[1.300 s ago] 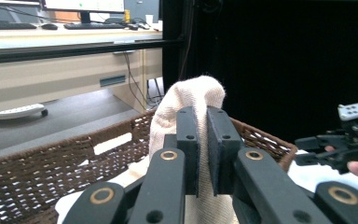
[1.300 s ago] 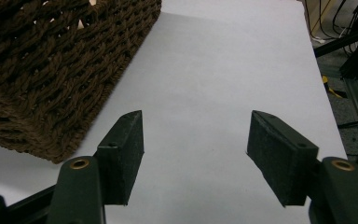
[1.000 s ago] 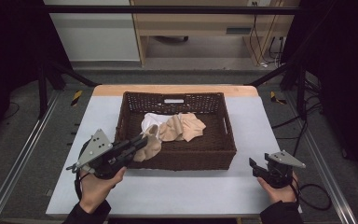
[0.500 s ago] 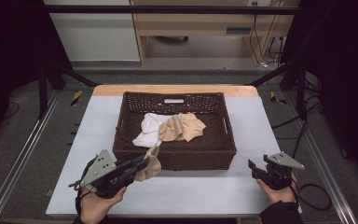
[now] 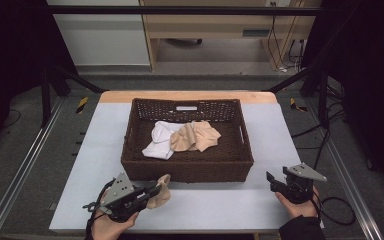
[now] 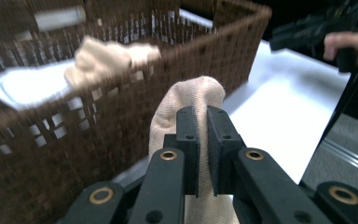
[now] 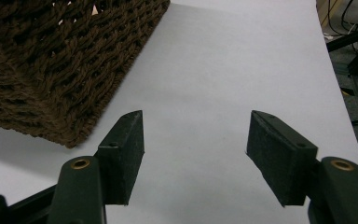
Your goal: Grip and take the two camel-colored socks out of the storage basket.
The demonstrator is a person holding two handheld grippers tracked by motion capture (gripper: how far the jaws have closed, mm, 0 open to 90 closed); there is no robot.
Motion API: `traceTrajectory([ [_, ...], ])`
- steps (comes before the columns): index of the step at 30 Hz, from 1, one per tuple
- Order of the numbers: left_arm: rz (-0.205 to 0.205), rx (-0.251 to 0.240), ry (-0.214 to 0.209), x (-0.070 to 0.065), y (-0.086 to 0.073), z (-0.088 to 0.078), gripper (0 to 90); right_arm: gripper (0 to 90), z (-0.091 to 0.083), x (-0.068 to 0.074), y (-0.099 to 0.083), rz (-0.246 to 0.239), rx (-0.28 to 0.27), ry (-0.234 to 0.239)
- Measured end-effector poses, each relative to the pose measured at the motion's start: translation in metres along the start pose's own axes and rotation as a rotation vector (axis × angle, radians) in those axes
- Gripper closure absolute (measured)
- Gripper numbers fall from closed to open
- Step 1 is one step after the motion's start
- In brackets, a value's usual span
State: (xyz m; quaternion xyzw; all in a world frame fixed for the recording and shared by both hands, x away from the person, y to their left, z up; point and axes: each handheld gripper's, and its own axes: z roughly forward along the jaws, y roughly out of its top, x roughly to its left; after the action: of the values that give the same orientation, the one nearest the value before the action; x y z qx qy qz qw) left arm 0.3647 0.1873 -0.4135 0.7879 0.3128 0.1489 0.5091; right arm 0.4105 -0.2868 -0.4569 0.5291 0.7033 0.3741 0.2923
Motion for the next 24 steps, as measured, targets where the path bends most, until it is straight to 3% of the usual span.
traceTrajectory([
  [8, -0.015, 0.114, 0.013, 0.009, -0.021, 0.023, 83.2, 36.3, 0.002, 0.000, -0.001, -0.001, 0.011, 0.001],
  [12, -0.003, 0.141, 0.032, 0.012, -0.026, 0.028, 82.6, 36.3, 0.003, 0.000, -0.001, -0.006, 0.018, 0.004],
  [14, 0.008, 0.160, 0.042, 0.015, -0.030, 0.032, 78.0, 36.2, 0.004, 0.001, -0.001, -0.007, 0.021, 0.003],
  [20, -0.015, 0.150, 0.069, 0.017, -0.030, 0.032, 57.7, 36.1, 0.004, 0.001, -0.002, -0.006, 0.020, 0.003],
  [24, -0.004, 0.116, 0.086, 0.016, -0.025, 0.028, 50.5, 35.9, 0.004, 0.000, -0.002, -0.005, 0.021, 0.002],
])
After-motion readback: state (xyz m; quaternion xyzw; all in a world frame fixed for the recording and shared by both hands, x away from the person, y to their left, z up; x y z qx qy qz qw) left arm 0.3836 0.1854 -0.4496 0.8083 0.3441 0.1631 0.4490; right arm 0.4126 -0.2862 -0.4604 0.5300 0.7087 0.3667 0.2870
